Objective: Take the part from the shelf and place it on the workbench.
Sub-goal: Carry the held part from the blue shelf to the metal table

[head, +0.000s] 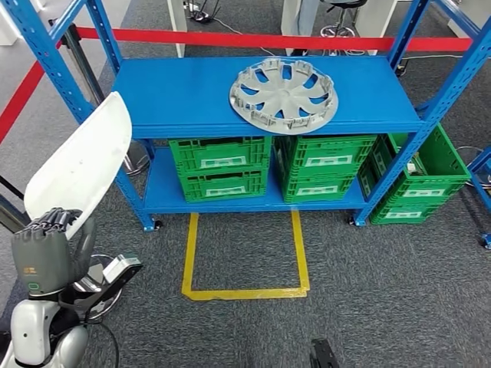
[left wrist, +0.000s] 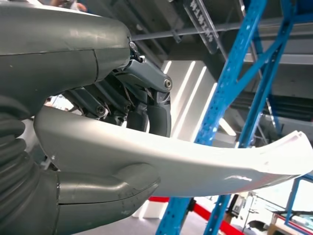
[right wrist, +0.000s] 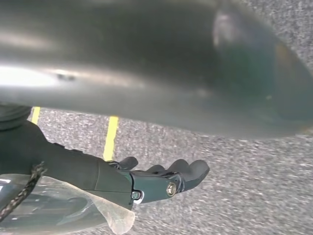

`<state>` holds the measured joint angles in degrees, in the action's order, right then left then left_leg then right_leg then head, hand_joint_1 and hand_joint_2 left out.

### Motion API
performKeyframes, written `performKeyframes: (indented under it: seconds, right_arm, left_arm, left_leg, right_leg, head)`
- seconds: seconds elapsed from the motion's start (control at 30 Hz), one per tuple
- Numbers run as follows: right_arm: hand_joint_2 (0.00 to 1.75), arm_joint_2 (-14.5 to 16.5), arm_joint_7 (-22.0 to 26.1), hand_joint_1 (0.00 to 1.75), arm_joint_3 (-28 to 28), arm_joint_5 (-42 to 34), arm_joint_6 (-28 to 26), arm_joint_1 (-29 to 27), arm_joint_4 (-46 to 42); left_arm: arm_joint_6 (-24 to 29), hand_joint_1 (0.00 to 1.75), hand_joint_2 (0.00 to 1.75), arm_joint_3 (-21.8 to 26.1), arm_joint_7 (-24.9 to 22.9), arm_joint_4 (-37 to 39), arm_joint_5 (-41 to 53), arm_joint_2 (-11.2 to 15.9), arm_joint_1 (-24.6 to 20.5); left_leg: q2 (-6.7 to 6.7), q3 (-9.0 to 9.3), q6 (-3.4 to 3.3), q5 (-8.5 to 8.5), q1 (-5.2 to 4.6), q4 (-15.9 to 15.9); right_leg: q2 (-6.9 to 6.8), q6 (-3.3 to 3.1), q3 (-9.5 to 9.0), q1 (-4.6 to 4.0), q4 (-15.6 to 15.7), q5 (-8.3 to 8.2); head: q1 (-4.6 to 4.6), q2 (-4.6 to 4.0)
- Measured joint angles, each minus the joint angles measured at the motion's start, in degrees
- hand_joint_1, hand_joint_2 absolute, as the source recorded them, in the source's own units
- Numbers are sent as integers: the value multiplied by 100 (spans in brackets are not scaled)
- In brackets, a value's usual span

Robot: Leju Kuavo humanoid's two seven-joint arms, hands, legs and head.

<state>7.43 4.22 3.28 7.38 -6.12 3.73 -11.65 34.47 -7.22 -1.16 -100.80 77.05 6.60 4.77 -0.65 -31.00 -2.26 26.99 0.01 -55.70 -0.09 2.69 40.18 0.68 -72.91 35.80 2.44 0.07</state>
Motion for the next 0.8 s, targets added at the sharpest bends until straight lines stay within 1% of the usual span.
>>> performKeyframes:
  seconds: [0.03, 0.07, 0.1, 0.13, 0.17, 0.2, 0.23, 0.27, 0.3, 0.33, 0.37, 0.4, 0.43, 0.47, 0.5, 0.53, 0.57, 0.6, 0.63, 0.67, 0.7, 0.73, 0.77, 0.8]
  right_arm:
    - [0, 0, 0, 0, 0, 1, 1, -1, 0]
    - [0, 0, 0, 0, 0, 1, 4, 0, 0]
    - [0, 0, 0, 0, 0, 1, 8, 4, 0]
    - [0, 0, 0, 0, 0, 1, 16, 14, -1]
    - [0, 1, 1, 0, 0, 1, 25, 26, -3]
    - [0, 1, 3, 0, 0, 4, 30, 37, -5]
    - [0, 2, 10, 0, 0, 13, 34, 44, -7]
    - [0, 2, 23, 0, -1, 25, 33, 41, -8]
    - [0, 8, 42, 0, -1, 43, 32, 35, -8]
    - [0, 14, 61, 0, -2, 63, 27, 30, -8]
    - [0, 20, 81, 0, -2, 86, 22, 26, -9]
    - [0, 29, 99, 0, -1, 107, 19, 26, -12]
    - [0, 33, 113, 0, 0, 125, 15, 26, -15]
    - [0, 38, 125, 0, 1, 138, 15, 26, -17]
    - [0, 42, 131, 0, 2, 144, 16, 26, -17]
    - [0, 45, 137, 0, 2, 151, 15, 26, -17]
    - [0, 46, 144, 0, 2, 161, 15, 27, -17]
    - [0, 48, 157, 0, 3, 173, 14, 27, -18]
    - [0, 51, 170, 0, 4, 187, 12, 28, -20]
    - [0, 55, 183, 0, 5, 205, 10, 30, -23]
    - [0, 59, 194, 0, 8, 222, 8, 32, -26]
    - [0, 63, 199, 0, 12, 237, 7, 36, -29]
    - [0, 66, 203, 0, 17, 252, 7, 38, -31]
    - [0, 67, 204, 0, 22, 263, 7, 35, -30]
  left_arm:
    - [-1, 169, 175, 1, 0, 0, 0, -1, 1]
    - [-1, 169, 175, 1, 0, 0, 0, -2, 2]
    - [-2, 169, 175, 1, 0, 0, 0, -2, 3]
    - [-5, 169, 175, 3, 0, -1, -1, -3, 4]
    - [-9, 169, 175, 9, 0, -3, -4, -3, 3]
    - [-16, 169, 175, 16, 0, -5, -9, -4, 3]
    - [-26, 169, 175, 24, 0, -9, -16, -4, 4]
    - [-38, 169, 175, 31, 0, -12, -29, -4, 7]
    - [-49, 169, 175, 37, 0, -15, -45, -6, 18]
    - [-63, 169, 175, 49, 0, -20, -62, -6, 35]
    - [-80, 169, 175, 68, 0, -25, -86, -5, 53]
    - [-100, 169, 175, 93, 0, -31, -108, -4, 70]
    - [-124, 169, 175, 121, 0, -34, -127, -4, 84]
    - [-146, 169, 175, 147, -1, -37, -147, -4, 95]
    - [-161, 169, 175, 168, -1, -37, -161, -7, 106]
    - [-172, 169, 175, 185, -4, -38, -173, -8, 114]
    - [-183, 169, 175, 200, -7, -39, -184, -9, 120]
    - [-199, 169, 175, 218, -9, -44, -193, -9, 121]
    - [-219, 169, 175, 239, -11, -54, -199, -9, 121]
    - [-238, 169, 175, 261, -10, -69, -202, -10, 120]
    - [-251, 169, 175, 285, -7, -87, -203, -10, 118]
    - [-256, 169, 175, 304, -3, -102, -205, -11, 117]
    - [-258, 169, 175, 321, 2, -112, -208, -11, 117]
    - [-261, 169, 175, 334, 5, -116, -213, -13, 119]
  left_leg:
    - [-3, -80, 0, -46, -8, -22]
    - [-4, -156, 5, -85, -13, -48]
    - [-3, -223, 16, -116, -17, -78]
    - [-3, -283, 33, -143, -22, -111]
    - [-3, -332, 58, -174, -31, -144]
    - [-5, -371, 84, -214, -38, -167]
    - [-8, -402, 111, -262, -41, -178]
    - [-9, -428, 138, -318, -43, -179]
    - [-6, -462, 164, -348, -41, -175]
    - [3, -503, 197, -293, -37, -202]
    - [14, -559, 233, -123, -31, -317]
    - [24, -626, 268, 143, -20, -537]
    - [31, -692, 303, 453, -5, -858]
    - [32, -748, 330, 711, 10, -1237]
    - [32, -768, 351, 835, 20, -1561]
    - [32, -735, 366, 818, 30, -1762]
    - [32, -623, 373, 679, 39, -1781]
    - [33, -430, 373, 494, 47, -1606]
    - [37, -169, 365, 357, 54, -1288]
    - [43, 135, 348, 327, 52, -855]
    - [50, 386, 321, 381, 46, -465]
    - [57, 542, 293, 456, 34, -191]
    - [60, 606, 257, 502, 17, -35]
    - [55, 568, 216, 478, 17, 3]
  right_leg:
    - [0, 1, -33, -1, -144, -39]
    - [0, -7, -172, -1, -64, -184]
    - [0, -23, -407, -2, 218, -362]
    - [0, -45, -700, -6, 632, -466]
    - [1, -65, -997, -13, 1072, -498]
    - [3, -81, -1212, -22, 1410, -473]
    - [8, -91, -1331, -34, 1616, -425]
    - [12, -98, -1362, -41, 1699, -422]
    - [8, -120, -1322, -30, 1723, -449]
    - [3, -166, -1274, -20, 1742, -492]
    - [-7, -224, -1214, -6, 1759, -547]
    - [-17, -278, -1145, 7, 1770, -607]
    - [-21, -317, -1077, 2, 1761, -666]
    - [-28, -332, -1002, -1, 1748, -723]
    - [-33, -334, -924, -4, 1728, -774]
    - [-38, -333, -837, -5, 1700, -822]
    - [-42, -325, -743, -6, 1663, -869]
    - [-42, -313, -649, -5, 1622, -911]
    - [-39, -294, -565, -5, 1581, -951]
    - [-32, -267, -493, -12, 1539, -990]
    - [-26, -235, -441, -17, 1511, -1034]
    - [-21, -197, -404, -19, 1498, -1088]
    - [-19, -154, -375, -19, 1502, -1152]
    - [-18, -113, -351, -14, 1519, -1213]
  head:
    - [0, 0]
    - [1, 0]
    - [1, 0]
    - [1, 0]
    - [-4, 0]
    - [-5, 0]
    - [-9, 0]
    - [-9, 0]
    - [-3, 0]
    - [-7, 0]
    - [-17, 0]
    - [-33, 0]
    - [-48, 0]
    - [-57, 0]
    - [-59, 0]
    - [-57, 0]
    - [-59, 0]
    - [-60, 0]
    - [-60, 0]
    - [-61, 0]
    - [-59, 0]
    - [-59, 0]
    - [-59, 0]
    - [-57, 0]
